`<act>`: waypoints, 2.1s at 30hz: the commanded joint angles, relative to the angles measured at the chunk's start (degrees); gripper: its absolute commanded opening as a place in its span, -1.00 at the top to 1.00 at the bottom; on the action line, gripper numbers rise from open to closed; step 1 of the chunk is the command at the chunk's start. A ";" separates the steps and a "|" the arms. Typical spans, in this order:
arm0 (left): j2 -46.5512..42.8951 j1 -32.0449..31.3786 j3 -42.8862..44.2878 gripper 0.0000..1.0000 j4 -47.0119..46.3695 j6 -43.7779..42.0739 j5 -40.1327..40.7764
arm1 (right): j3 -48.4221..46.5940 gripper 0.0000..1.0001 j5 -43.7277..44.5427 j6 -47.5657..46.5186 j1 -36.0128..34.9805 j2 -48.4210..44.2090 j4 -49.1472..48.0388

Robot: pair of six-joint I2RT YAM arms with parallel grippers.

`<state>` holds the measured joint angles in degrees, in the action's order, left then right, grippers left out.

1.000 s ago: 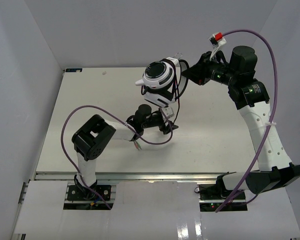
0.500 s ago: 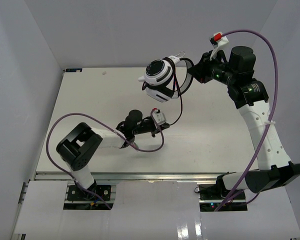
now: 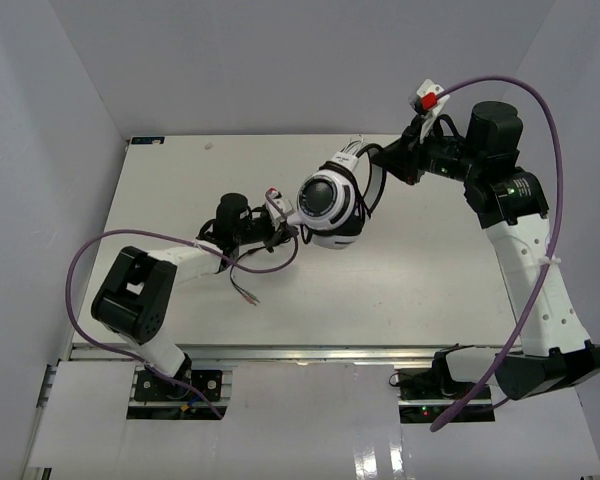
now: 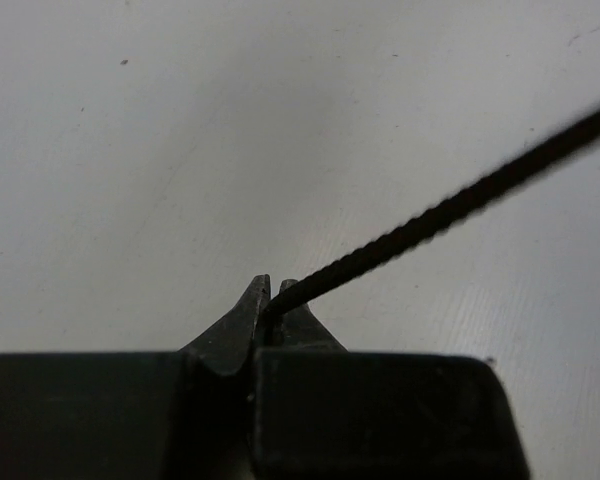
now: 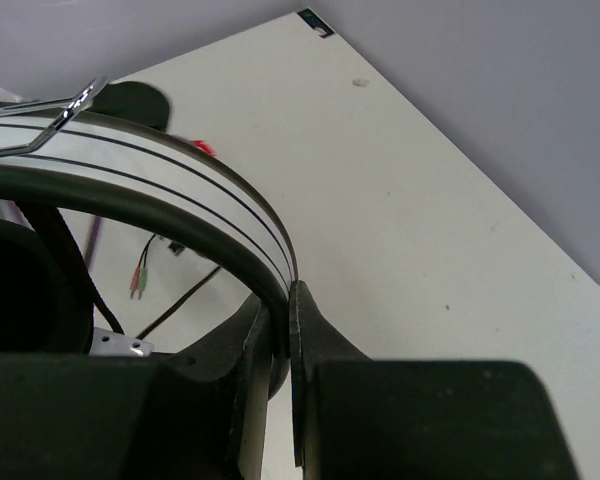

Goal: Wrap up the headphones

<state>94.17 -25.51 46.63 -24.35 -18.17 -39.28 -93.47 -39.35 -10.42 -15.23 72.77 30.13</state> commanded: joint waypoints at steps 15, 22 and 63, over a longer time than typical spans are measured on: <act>-0.34 5.20 17.54 1.00 24.34 8.47 -11.06 | 15.34 0.85 14.95 -25.17 -3.42 -11.17 1.24; 3.85 5.33 32.09 1.00 47.73 5.61 -19.87 | 24.12 0.85 18.64 -36.42 -6.62 -13.12 -2.59; -9.59 -14.17 8.15 0.14 -12.45 62.39 0.41 | 8.21 0.85 65.23 10.19 -17.22 11.30 -23.20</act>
<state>86.75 -34.91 59.07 -31.27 56.00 -50.71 -75.51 29.91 -12.86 -35.12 83.90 4.46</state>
